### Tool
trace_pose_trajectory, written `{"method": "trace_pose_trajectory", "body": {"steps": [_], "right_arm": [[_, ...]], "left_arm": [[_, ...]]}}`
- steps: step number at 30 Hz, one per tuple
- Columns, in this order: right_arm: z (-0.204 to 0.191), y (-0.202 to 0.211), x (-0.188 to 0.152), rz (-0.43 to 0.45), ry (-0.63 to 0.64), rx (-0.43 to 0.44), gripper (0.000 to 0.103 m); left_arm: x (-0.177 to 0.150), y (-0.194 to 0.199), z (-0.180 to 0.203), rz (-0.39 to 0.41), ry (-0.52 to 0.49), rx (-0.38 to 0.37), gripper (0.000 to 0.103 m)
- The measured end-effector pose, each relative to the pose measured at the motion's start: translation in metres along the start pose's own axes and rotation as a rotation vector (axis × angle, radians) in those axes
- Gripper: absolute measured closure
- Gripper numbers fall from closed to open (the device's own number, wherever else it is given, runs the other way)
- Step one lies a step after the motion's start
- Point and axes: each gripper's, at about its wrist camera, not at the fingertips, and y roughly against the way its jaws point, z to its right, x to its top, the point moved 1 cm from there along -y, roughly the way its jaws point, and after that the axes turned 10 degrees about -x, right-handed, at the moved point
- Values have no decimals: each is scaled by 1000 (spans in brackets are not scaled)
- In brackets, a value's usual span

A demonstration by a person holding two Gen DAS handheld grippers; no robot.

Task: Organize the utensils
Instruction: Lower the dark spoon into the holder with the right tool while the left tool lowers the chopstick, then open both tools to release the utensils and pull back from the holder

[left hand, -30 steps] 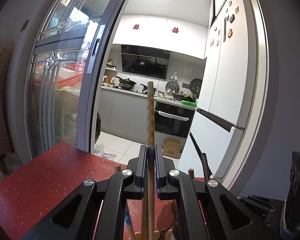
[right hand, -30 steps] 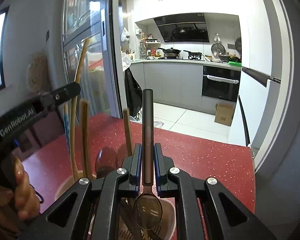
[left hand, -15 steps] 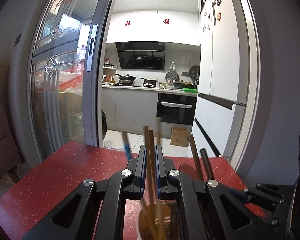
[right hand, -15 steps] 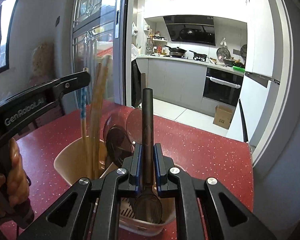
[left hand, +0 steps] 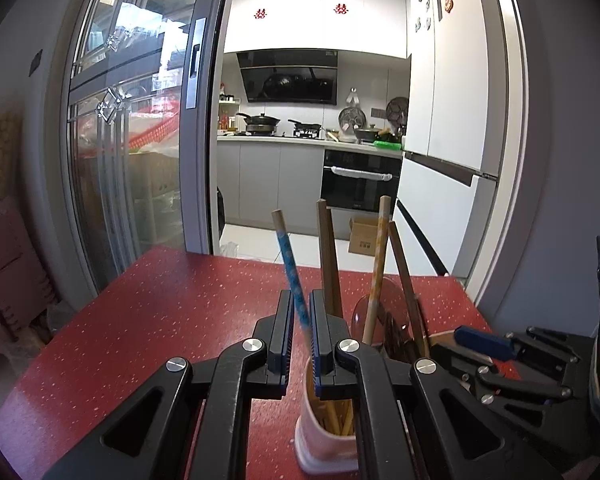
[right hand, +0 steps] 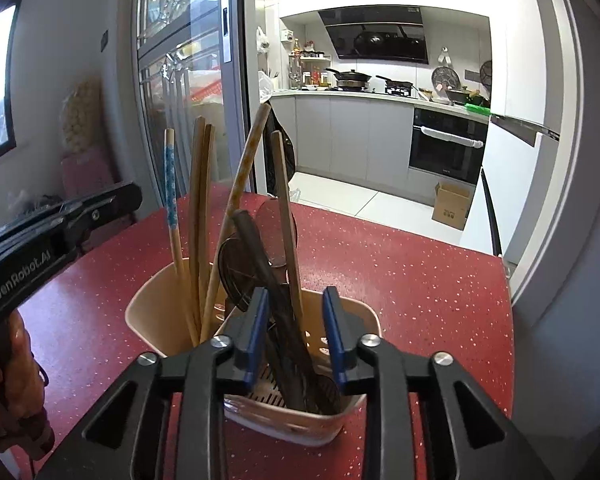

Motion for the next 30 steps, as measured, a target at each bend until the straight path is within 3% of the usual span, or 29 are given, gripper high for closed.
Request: {"method": "trace_pose_trajectory", "body": {"steps": [11,17,30], "right_arm": [[4,41,-10,-45,-89,10,65],[2,64,-31,-100,-170,14,54],[-14,90,-77,-180,-219,-8,53]], "left_arm": [[-11,22,-1,-102,1,-3,67],[-31,38,-4,-160,9,5,67],[-72,73,-17,-226,34,5,67]]}}
